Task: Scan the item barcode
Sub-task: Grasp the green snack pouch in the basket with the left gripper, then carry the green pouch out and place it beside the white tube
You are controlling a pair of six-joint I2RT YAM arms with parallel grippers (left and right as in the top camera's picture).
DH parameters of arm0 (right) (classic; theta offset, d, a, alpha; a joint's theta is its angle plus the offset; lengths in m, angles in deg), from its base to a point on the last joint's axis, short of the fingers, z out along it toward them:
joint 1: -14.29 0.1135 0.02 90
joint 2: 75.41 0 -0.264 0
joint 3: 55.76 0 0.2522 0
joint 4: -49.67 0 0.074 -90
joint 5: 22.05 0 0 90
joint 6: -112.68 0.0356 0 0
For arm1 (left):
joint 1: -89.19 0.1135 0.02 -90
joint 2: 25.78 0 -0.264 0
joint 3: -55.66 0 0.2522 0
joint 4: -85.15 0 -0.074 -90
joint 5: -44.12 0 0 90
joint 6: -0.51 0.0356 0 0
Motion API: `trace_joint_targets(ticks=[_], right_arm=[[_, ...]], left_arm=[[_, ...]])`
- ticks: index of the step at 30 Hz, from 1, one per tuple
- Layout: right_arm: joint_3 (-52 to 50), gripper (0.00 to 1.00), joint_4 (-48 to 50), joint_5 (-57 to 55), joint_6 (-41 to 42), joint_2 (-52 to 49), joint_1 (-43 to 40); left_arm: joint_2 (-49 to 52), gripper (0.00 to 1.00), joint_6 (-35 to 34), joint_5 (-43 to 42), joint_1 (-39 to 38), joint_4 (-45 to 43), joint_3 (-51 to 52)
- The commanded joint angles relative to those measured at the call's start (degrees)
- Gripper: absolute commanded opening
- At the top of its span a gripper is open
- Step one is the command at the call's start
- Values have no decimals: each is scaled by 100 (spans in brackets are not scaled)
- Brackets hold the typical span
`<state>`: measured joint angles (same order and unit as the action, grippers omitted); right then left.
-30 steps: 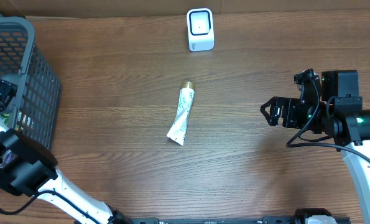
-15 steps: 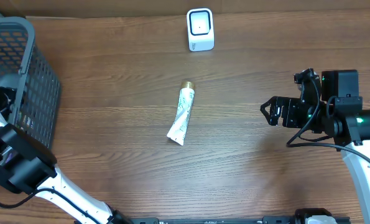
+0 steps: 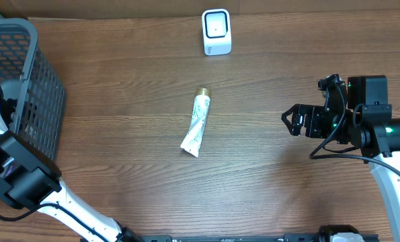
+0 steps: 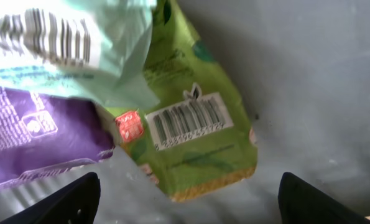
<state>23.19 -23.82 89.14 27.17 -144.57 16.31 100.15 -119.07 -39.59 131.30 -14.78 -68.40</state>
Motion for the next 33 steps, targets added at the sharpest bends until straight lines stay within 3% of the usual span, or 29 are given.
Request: trace_joint_targets(ticks=[1, 14, 17, 22, 33], right_arm=[[114, 100, -9, 31, -7, 2, 22], [114, 100, -28, -83, -7, 2, 22], [114, 100, -48, -101, -7, 2, 22], [114, 100, -61, -98, -7, 2, 22], [114, 100, -61, -98, -7, 2, 22]], left_arm=[[9, 83, 109, 7, 24, -136, 4], [9, 81, 61, -140, 20, -905, 861], [9, 67, 63, -140, 20, -1051, 977], [-4, 4, 94, -140, 20, -1067, 859], [-120, 4, 393, -120, -195, -341, 74]])
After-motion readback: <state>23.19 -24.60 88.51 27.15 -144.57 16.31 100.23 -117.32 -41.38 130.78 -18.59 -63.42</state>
